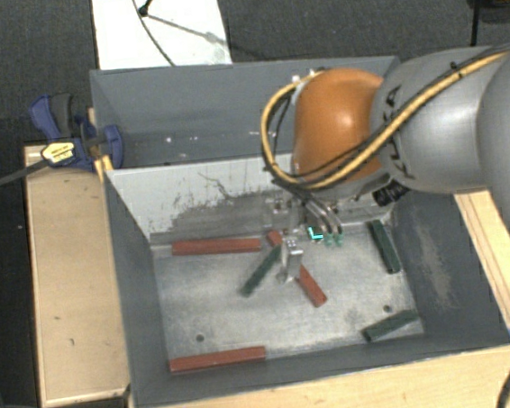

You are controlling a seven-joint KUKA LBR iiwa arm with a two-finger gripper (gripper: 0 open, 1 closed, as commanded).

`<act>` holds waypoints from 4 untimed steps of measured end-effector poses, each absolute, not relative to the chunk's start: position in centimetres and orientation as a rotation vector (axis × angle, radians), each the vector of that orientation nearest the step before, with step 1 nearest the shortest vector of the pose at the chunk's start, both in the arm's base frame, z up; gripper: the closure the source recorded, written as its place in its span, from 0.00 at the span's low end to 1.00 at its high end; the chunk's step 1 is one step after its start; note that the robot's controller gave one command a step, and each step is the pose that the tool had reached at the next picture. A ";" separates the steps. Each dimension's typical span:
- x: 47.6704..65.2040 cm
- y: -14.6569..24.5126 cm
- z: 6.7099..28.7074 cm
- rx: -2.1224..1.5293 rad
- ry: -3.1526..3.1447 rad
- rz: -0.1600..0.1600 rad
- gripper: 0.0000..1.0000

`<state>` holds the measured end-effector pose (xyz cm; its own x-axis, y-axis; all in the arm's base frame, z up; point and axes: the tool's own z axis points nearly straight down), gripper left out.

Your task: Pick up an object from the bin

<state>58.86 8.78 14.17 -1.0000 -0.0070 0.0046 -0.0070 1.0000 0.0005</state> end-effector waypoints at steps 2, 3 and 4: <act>56.2 8.5 7.1 -0.288 -3.128 -0.001 1.00; 56.2 8.5 7.1 -0.289 -3.128 -0.001 1.00; 58.8 11.2 7.2 0.083 -3.145 -0.003 1.00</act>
Offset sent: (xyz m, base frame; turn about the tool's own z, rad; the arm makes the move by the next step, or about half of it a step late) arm -0.0275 -0.0032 -0.0717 0.1898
